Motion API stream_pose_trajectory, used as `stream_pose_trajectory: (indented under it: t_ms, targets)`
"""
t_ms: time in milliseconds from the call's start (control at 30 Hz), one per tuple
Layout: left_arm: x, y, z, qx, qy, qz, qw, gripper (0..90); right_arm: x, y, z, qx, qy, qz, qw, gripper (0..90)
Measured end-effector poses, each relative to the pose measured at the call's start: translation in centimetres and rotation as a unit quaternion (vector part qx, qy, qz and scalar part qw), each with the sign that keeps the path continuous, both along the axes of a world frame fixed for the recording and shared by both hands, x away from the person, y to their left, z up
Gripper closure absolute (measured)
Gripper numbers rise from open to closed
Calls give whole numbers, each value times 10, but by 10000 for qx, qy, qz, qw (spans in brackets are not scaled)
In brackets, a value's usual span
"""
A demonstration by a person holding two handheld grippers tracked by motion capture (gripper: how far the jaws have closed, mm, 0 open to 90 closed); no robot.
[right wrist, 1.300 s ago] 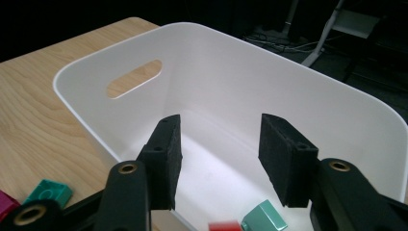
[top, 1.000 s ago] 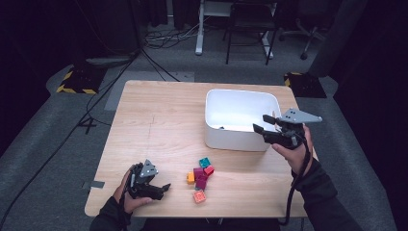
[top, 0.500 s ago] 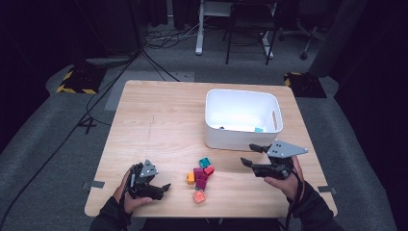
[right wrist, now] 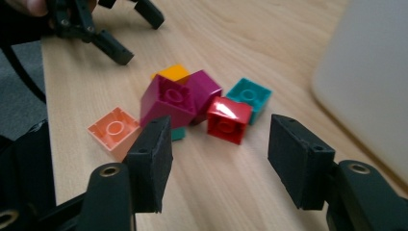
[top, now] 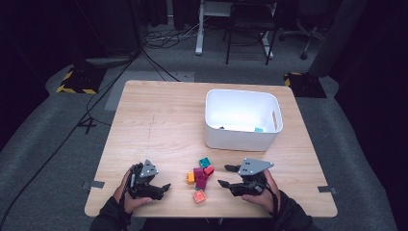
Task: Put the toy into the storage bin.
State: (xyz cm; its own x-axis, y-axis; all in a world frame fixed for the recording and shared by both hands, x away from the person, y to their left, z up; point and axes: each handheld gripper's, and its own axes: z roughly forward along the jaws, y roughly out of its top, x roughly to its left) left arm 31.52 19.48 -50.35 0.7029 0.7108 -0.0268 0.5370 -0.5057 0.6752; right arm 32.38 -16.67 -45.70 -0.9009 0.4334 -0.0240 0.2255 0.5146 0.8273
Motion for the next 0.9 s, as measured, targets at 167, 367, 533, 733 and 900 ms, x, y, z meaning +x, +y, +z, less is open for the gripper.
stream_pose_trajectory:
  t_ms: [167, 367, 533, 733, 900]
  targets:
    - [0, 0, 0, 9, 0, -6, 10000, 100, -3, 14, -11, -151, 133, 184, 9996, 431]
    - [0, 0, 0, 5, -3, -4, 10000, 100, -7, 31, -14, -136, 149, 389, 9990, 436]
    - [0, 0, 0, -1, 0, 2, 10000, 100, -5, 42, -17, -150, 172, 337, 9992, 427]
    - [0, 0, 0, 8, 1, -7, 10000, 100, -3, 50, -21, -231, 211, 271, 9991, 421]
    - [0, 0, 0, 0, 1, 1, 10000, 100, 0, 54, -26, -273, 249, 233, 9990, 414]
